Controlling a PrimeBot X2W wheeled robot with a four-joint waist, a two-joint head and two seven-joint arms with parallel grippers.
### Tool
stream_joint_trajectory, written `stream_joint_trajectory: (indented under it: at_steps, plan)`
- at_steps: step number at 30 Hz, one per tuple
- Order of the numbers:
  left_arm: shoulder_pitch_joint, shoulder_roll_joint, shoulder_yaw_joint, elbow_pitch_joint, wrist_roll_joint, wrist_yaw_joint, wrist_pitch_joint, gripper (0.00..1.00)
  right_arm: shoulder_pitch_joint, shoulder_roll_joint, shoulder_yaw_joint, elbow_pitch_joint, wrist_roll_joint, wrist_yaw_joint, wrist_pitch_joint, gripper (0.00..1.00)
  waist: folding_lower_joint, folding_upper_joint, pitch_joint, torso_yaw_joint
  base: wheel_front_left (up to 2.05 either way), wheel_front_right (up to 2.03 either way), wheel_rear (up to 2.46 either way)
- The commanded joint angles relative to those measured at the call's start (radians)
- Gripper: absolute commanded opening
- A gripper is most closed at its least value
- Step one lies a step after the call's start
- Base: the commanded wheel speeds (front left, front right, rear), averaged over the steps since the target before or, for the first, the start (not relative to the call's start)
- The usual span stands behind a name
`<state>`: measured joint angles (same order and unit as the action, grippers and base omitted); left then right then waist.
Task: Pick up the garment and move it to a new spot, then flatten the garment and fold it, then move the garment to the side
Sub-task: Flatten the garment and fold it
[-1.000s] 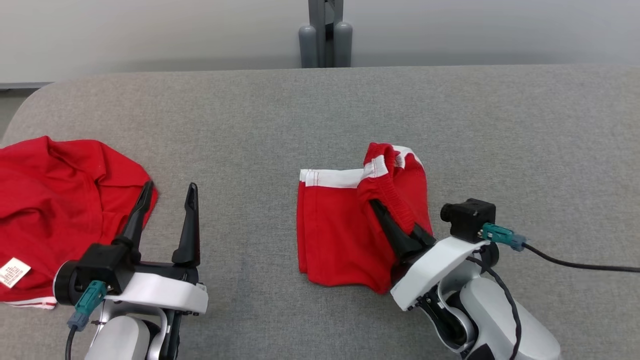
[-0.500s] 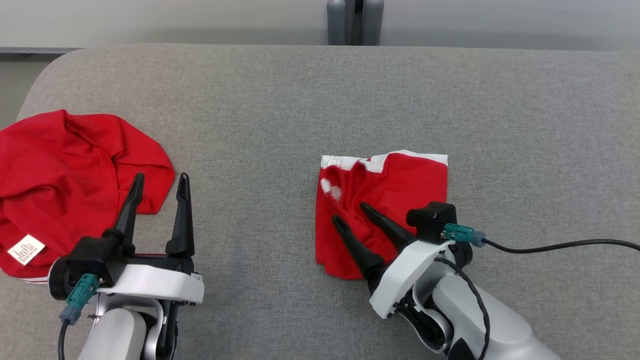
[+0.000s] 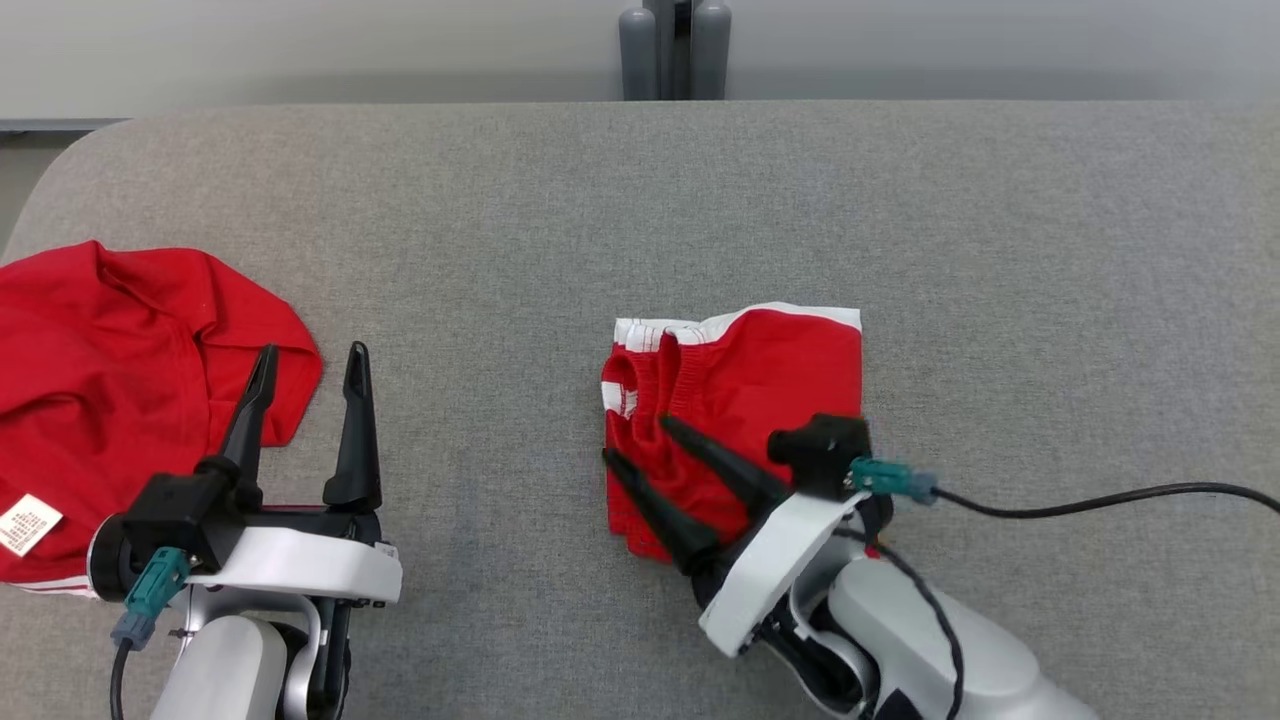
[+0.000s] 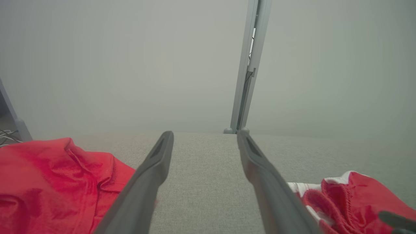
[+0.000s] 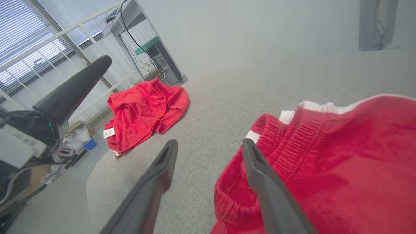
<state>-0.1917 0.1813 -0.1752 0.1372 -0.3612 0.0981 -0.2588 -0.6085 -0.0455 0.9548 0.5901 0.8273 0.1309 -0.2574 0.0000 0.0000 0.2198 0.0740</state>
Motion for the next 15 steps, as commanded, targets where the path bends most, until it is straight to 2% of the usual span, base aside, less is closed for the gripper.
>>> stream_joint_trajectory:
  at_steps: [1, 9, 15]
  plan:
    - [0.003, 0.007, 0.007, 0.001, 0.006, 0.006, -0.005, 1.0, 0.008, -0.01, -0.043, -0.018, -0.012, 0.0, -0.011, 1.0, 0.0, 0.0, -0.008, -0.006, 0.0, 0.0, 0.0]
    - [0.019, 0.008, 0.022, -0.01, -0.011, 0.009, -0.005, 1.0, 0.154, -0.025, -0.502, -0.155, -0.257, 0.0, -0.009, 1.0, 0.0, 0.0, -0.04, -0.026, 0.0, 0.0, 0.0]
    - [0.047, 0.02, 0.027, -0.017, -0.015, 0.021, 0.007, 1.0, 0.293, -0.031, -0.795, -0.231, -0.449, 0.0, -0.009, 1.0, 0.0, 0.0, -0.08, -0.047, 0.0, 0.0, 0.0]
